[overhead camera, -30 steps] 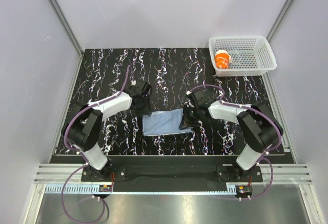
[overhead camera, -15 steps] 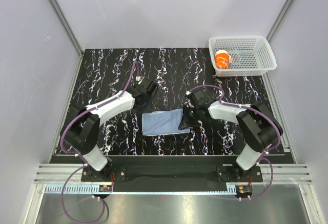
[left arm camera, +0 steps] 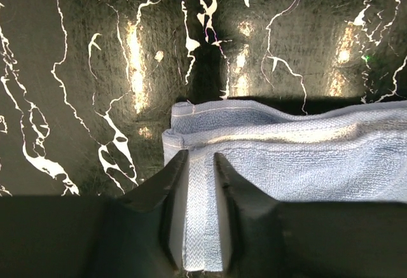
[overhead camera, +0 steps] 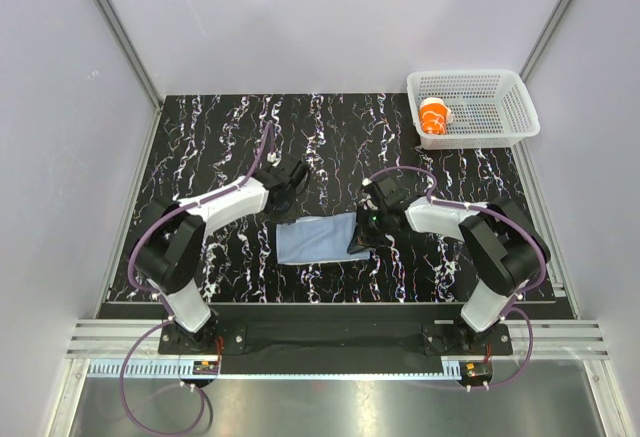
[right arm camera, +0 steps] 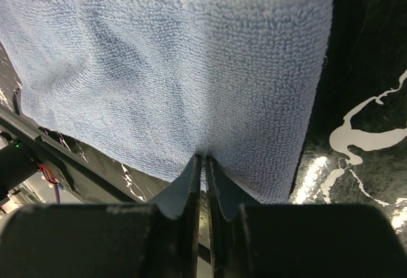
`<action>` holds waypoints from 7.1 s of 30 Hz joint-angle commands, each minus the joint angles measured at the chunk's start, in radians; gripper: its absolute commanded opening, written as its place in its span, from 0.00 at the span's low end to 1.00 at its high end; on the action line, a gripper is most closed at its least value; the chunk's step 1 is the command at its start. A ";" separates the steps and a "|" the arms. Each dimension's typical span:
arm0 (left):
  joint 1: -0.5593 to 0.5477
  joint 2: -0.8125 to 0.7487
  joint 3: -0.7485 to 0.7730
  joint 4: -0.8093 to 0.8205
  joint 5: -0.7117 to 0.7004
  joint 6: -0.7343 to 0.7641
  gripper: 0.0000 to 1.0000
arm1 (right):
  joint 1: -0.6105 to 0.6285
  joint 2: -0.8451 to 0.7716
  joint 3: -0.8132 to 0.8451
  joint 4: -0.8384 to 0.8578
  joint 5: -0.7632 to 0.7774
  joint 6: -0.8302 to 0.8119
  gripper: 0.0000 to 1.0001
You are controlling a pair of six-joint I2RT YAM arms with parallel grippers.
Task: Roll the towels
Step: Fold the towel, then roll the towel
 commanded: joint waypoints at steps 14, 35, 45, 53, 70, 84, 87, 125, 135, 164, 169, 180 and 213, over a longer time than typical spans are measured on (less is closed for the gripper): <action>-0.005 -0.001 -0.006 0.029 -0.057 -0.009 0.40 | -0.002 0.035 -0.009 0.001 0.005 -0.006 0.13; -0.002 -0.031 0.014 0.006 -0.071 0.011 0.03 | -0.004 0.052 -0.026 0.017 0.004 -0.005 0.12; 0.018 -0.041 0.018 -0.025 -0.130 0.011 0.03 | -0.004 0.052 -0.029 0.021 0.002 -0.005 0.12; 0.047 -0.039 0.009 -0.008 -0.141 0.037 0.09 | -0.004 0.059 -0.031 0.030 -0.006 -0.003 0.13; 0.027 -0.149 0.041 -0.104 -0.150 0.014 0.34 | -0.004 0.043 0.056 -0.043 -0.035 -0.018 0.20; -0.077 -0.286 -0.152 0.047 0.110 -0.073 0.20 | -0.004 -0.070 0.083 -0.168 -0.006 -0.023 0.24; -0.083 -0.297 -0.225 0.104 0.164 -0.099 0.20 | -0.004 -0.065 0.046 -0.158 0.008 -0.017 0.21; 0.112 0.165 0.185 -0.015 -0.123 0.186 0.21 | 0.160 0.014 0.038 0.033 -0.092 0.175 0.17; 0.135 0.139 0.310 -0.101 -0.164 0.201 0.23 | 0.150 -0.192 0.141 -0.233 0.097 0.049 0.41; -0.517 -0.013 0.026 0.199 -0.174 0.099 0.35 | -0.085 -0.588 -0.141 -0.284 0.332 0.199 0.56; -0.536 0.005 0.020 0.228 -0.160 0.108 0.35 | -0.088 -0.580 -0.148 -0.276 0.321 0.193 0.56; -0.542 0.096 0.043 0.227 -0.192 0.111 0.40 | -0.091 -0.576 -0.157 -0.272 0.304 0.186 0.55; -0.549 0.136 -0.046 0.293 -0.232 0.126 0.40 | -0.091 -0.543 -0.149 -0.257 0.280 0.178 0.54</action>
